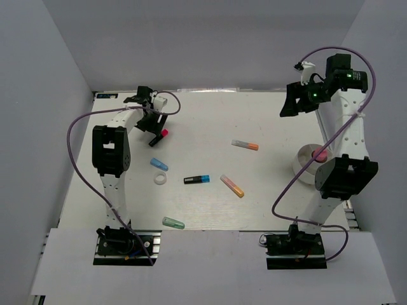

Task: Sort the stationery into containers
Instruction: Pick up the pen from the center of the board.

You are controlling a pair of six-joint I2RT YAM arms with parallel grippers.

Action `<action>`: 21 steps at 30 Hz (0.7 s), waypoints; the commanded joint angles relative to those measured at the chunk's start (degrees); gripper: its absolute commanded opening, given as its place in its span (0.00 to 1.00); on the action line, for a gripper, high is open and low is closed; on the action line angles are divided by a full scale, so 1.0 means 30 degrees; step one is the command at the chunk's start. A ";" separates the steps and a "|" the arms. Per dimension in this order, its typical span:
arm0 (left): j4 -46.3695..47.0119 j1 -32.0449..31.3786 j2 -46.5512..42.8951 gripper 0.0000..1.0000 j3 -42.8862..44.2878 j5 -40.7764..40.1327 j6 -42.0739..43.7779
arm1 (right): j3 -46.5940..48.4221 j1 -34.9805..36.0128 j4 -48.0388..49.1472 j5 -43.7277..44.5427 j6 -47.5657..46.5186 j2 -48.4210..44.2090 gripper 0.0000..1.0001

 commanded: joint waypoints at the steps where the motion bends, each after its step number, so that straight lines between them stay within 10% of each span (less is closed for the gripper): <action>1: -0.0629 0.0230 -0.0477 0.84 0.0763 0.1078 0.1129 | 0.0698 0.0898 0.0108 -0.1113 0.0509 0.0316 0.73; 14: 0.0480 0.0407 -0.1561 0.72 -0.3337 0.3986 0.1366 | 0.0726 0.3683 0.1046 -0.0763 0.1739 0.1489 0.73; 21: 0.2618 -0.0120 -0.3667 0.34 -0.5709 0.5358 0.0957 | -0.0033 0.3919 0.2595 -0.1199 0.4488 0.1284 0.74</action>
